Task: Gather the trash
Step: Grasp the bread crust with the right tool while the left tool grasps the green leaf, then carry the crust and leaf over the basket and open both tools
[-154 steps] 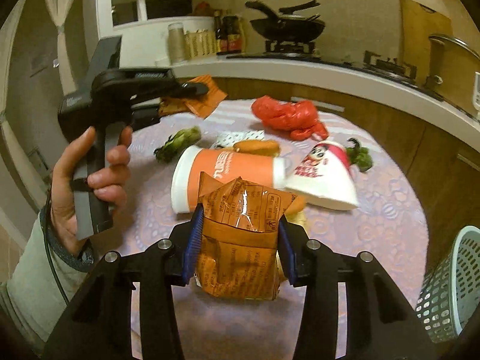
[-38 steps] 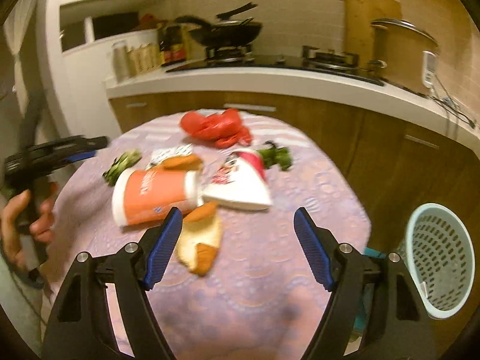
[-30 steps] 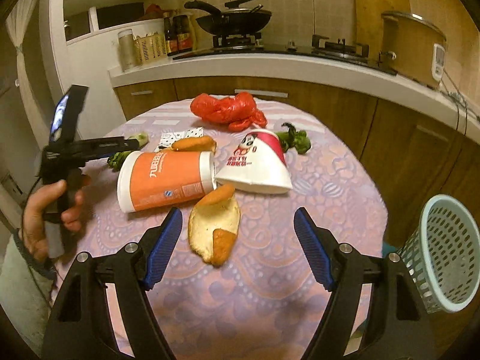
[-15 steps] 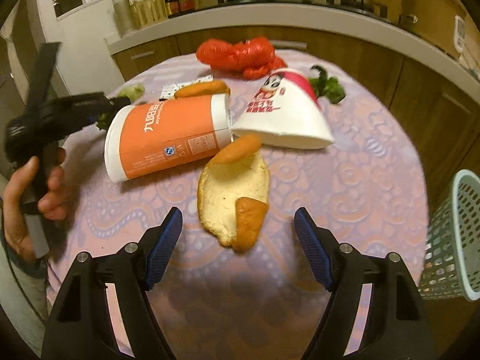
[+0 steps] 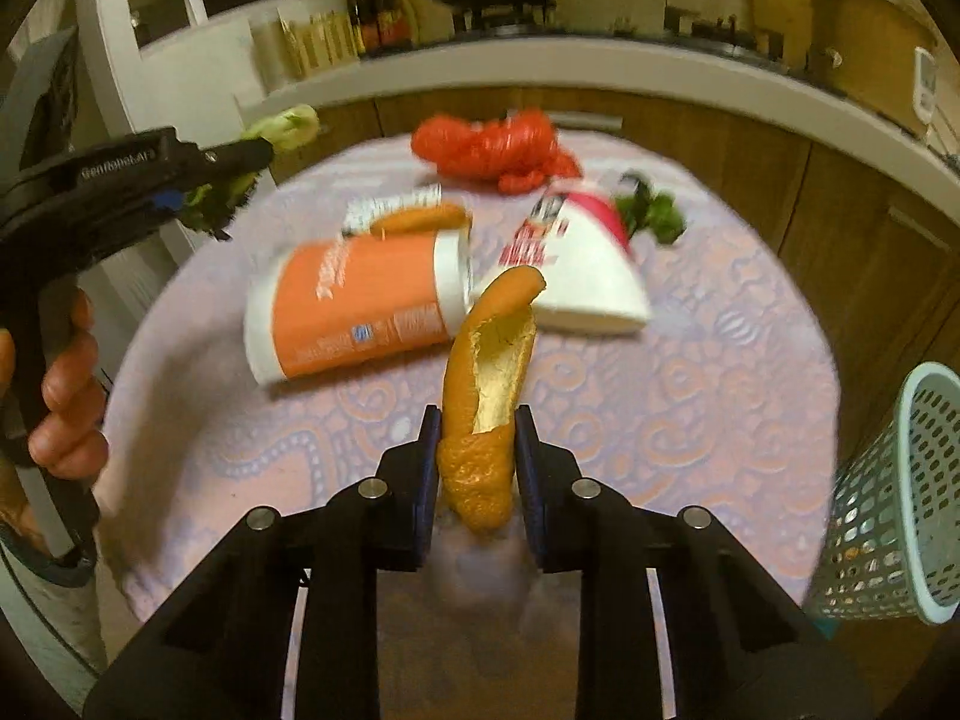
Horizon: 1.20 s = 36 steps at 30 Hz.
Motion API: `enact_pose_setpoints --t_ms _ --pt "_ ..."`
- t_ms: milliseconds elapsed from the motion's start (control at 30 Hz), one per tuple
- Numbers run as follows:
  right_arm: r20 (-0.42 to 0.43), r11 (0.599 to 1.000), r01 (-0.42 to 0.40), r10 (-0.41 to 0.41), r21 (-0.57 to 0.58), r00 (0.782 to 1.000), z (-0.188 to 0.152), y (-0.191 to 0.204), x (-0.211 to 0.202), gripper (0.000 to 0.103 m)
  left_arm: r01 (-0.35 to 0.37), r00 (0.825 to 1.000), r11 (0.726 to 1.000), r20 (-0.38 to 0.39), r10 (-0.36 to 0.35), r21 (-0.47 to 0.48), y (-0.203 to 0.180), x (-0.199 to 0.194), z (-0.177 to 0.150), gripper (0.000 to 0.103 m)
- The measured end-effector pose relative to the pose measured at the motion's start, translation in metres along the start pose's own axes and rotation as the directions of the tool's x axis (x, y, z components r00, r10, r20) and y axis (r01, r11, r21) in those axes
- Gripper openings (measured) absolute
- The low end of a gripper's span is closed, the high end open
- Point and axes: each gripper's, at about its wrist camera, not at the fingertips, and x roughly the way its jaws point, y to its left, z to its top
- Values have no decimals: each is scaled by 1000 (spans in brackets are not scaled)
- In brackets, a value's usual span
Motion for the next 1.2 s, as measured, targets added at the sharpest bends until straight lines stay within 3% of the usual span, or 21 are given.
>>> enact_pose_setpoints --t_ms 233,400,533,800,1067,1200 --pt "98 998 29 -33 48 995 8 -30 -42 21 101 995 993 14 -102 53 -51 -10 3 24" --pt "154 989 74 -93 125 984 10 -71 -70 21 198 980 976 -14 -198 90 -95 -3 -2 24" --pt "187 975 133 -166 179 968 8 -104 -91 21 283 959 954 -50 -279 103 -134 11 -7 24" --pt "215 919 253 -324 301 921 -11 -179 -133 21 387 921 905 -125 -369 178 -223 43 -21 24" --pt "180 852 328 -427 408 886 -39 -246 -150 21 468 879 853 -225 -421 231 -303 85 -44 24" --pt "124 811 340 -444 476 887 -57 -287 -150 21 500 851 835 -309 -425 228 -336 114 -62 24"
